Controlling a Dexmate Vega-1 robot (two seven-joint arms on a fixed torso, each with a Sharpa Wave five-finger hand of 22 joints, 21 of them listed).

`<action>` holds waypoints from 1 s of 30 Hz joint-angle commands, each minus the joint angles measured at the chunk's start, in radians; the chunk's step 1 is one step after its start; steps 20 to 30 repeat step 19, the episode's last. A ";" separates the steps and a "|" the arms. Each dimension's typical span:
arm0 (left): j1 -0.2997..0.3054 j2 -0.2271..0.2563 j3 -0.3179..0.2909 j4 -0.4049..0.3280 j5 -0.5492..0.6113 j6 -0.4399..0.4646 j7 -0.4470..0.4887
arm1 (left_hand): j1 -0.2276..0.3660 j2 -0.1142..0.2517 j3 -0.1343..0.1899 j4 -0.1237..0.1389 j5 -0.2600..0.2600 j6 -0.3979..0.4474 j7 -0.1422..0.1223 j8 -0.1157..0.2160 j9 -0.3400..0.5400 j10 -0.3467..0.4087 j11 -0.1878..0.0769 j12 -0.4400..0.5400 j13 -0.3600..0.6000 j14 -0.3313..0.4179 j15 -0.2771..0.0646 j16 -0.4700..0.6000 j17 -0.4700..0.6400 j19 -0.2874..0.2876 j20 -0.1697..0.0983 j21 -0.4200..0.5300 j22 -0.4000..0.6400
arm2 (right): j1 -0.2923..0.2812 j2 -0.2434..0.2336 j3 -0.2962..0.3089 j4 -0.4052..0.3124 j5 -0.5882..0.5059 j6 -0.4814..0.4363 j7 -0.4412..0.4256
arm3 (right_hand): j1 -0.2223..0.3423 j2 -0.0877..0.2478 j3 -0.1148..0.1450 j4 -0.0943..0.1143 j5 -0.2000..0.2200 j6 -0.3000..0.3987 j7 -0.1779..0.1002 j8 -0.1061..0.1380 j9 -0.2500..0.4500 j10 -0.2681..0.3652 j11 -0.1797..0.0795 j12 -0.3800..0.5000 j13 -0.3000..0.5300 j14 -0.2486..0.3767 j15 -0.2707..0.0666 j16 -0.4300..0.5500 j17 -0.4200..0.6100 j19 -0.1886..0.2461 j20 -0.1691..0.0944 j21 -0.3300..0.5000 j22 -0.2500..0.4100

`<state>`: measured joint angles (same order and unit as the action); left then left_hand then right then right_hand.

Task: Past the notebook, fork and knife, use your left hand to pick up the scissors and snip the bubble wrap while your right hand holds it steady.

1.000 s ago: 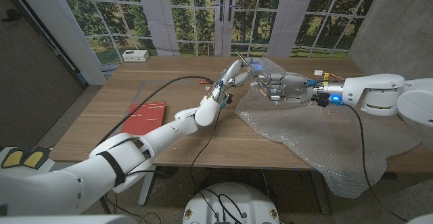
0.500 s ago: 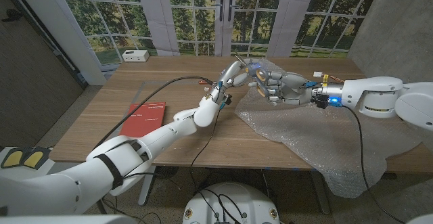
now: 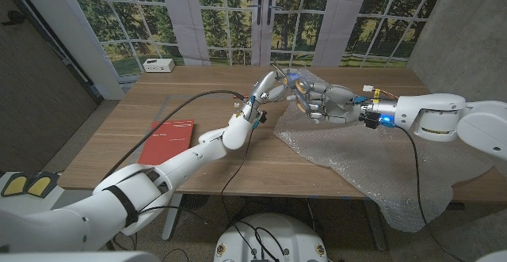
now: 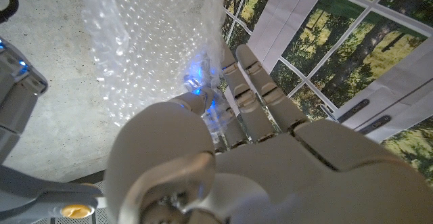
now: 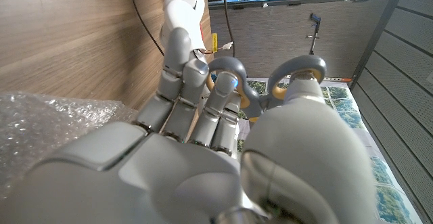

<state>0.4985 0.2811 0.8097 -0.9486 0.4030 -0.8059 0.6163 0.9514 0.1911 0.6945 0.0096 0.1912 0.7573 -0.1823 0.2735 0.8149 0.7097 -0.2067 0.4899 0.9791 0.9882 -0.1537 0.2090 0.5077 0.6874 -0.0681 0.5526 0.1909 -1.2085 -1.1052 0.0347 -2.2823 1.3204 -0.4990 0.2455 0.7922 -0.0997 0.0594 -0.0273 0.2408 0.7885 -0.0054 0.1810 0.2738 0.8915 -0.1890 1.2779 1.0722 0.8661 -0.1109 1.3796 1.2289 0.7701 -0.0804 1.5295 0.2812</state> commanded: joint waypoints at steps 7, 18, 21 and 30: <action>-0.004 0.016 -0.029 0.016 0.016 -0.019 0.035 | -0.004 0.002 0.003 -0.006 0.003 0.009 0.001 -0.003 0.002 0.008 -0.004 -0.001 0.004 0.010 -0.079 -0.001 0.001 -0.006 -0.032 0.007 0.001 | 0.009 0.023 -0.038 0.015 -0.040 0.065 -0.032 | 0.011 0.017 0.003 -0.003 0.013 -0.023 0.020 0.005 -0.006 0.003 -0.007 -0.003 0.004 -0.006 -0.102 0.009 0.003 0.004 -0.099 0.002 0.004; -0.022 0.004 -0.007 0.051 0.036 -0.020 0.049 | -0.005 0.002 0.003 -0.007 0.002 0.009 0.001 -0.005 0.000 0.010 -0.004 -0.001 0.005 0.010 -0.079 -0.001 0.001 -0.007 -0.032 0.010 0.001 | 0.008 0.024 -0.054 0.065 -0.071 0.109 0.018 | 0.014 0.026 0.003 -0.001 0.019 -0.022 0.022 0.007 -0.013 0.003 -0.007 -0.002 0.008 -0.006 -0.102 0.013 0.003 0.005 -0.099 0.004 0.003; -0.026 0.002 -0.005 0.055 0.039 -0.021 0.054 | -0.005 0.002 0.003 -0.007 0.002 0.005 0.003 -0.006 0.001 0.009 -0.004 -0.002 0.004 0.011 -0.079 -0.001 0.001 -0.008 -0.031 0.010 0.001 | 0.003 0.025 -0.050 0.065 -0.065 0.109 0.016 | 0.014 0.026 0.002 -0.001 0.019 -0.022 0.021 0.007 -0.014 0.003 -0.007 -0.002 0.008 -0.006 -0.102 0.013 0.003 0.004 -0.098 0.005 0.005; -0.026 0.002 -0.005 0.055 0.039 -0.021 0.054 | -0.005 0.002 0.003 -0.007 0.002 0.005 0.003 -0.006 0.001 0.009 -0.004 -0.002 0.004 0.011 -0.079 -0.001 0.001 -0.008 -0.031 0.010 0.001 | 0.003 0.025 -0.050 0.065 -0.065 0.109 0.016 | 0.014 0.026 0.002 -0.001 0.019 -0.022 0.021 0.007 -0.014 0.003 -0.007 -0.002 0.008 -0.006 -0.102 0.013 0.003 0.004 -0.098 0.005 0.005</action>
